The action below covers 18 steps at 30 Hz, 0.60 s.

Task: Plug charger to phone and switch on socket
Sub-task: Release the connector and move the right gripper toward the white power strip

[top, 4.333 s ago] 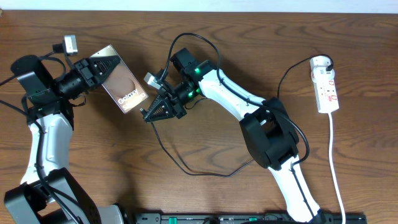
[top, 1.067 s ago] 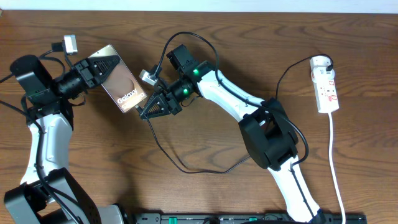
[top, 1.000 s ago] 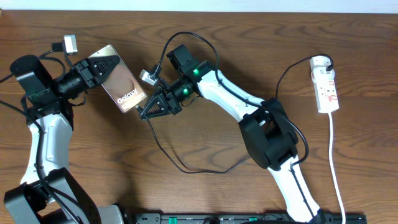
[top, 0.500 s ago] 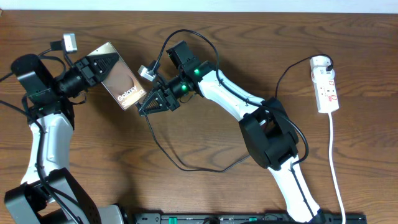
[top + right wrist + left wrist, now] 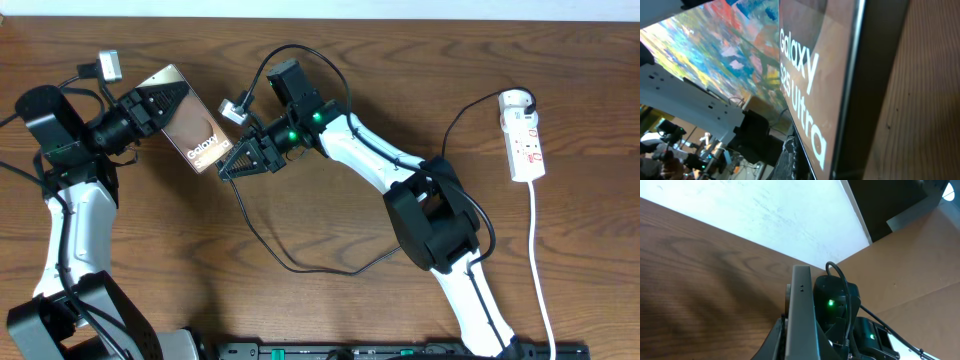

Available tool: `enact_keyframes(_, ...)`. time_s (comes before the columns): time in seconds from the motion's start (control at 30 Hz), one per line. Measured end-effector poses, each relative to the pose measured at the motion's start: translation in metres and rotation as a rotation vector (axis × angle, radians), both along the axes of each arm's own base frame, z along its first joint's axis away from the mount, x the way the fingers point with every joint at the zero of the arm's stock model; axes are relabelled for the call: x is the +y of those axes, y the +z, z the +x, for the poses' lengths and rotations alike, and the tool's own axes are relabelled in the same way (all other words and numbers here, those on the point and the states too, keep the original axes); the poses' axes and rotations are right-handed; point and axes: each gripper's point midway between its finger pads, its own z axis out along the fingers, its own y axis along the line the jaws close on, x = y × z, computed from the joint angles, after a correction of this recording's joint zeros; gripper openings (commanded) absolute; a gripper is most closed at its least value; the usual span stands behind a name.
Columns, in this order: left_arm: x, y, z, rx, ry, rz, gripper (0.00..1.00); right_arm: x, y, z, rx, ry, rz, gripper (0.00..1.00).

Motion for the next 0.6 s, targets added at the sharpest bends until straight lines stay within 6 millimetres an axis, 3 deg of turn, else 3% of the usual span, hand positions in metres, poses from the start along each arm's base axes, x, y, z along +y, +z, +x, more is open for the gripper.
enact_keyframes(0.13, 0.000, 0.000, 0.000, 0.000, 0.001, 0.000, 0.07, 0.000, 0.000, 0.000, 0.019, 0.000, -0.012, 0.01)
enact_keyframes(0.2, 0.000, 0.000, 0.000, 0.000, 0.001, 0.000, 0.07, 0.000, 0.000, 0.000, 0.025, 0.001, -0.015, 0.09)
enact_keyframes(0.23, 0.000, 0.000, 0.000, 0.001, 0.001, 0.000, 0.07, 0.000, 0.000, 0.000, 0.028, 0.001, -0.017, 0.30)
enact_keyframes(0.27, 0.000, 0.000, 0.000, 0.001, 0.001, 0.000, 0.07, 0.000, 0.000, 0.000, 0.031, -0.001, -0.021, 0.60)
enact_keyframes(0.3, 0.000, -0.001, -0.001, 0.004, -0.004, -0.003, 0.07, 0.000, 0.000, 0.001, 0.024, -0.004, -0.019, 0.83)
enact_keyframes(0.33, -0.003, -0.002, -0.003, 0.016, -0.019, -0.013, 0.07, 0.001, 0.001, 0.002, 0.021, -0.007, -0.018, 0.99)
enact_keyframes(0.47, -0.018, -0.004, -0.007, 0.031, -0.069, -0.027, 0.08, 0.002, 0.004, 0.003, 0.007, -0.006, -0.007, 0.99)
enact_keyframes(0.6, -0.017, -0.004, -0.007, 0.031, -0.067, -0.027, 0.08, 0.002, 0.004, 0.003, 0.009, -0.004, -0.006, 0.99)
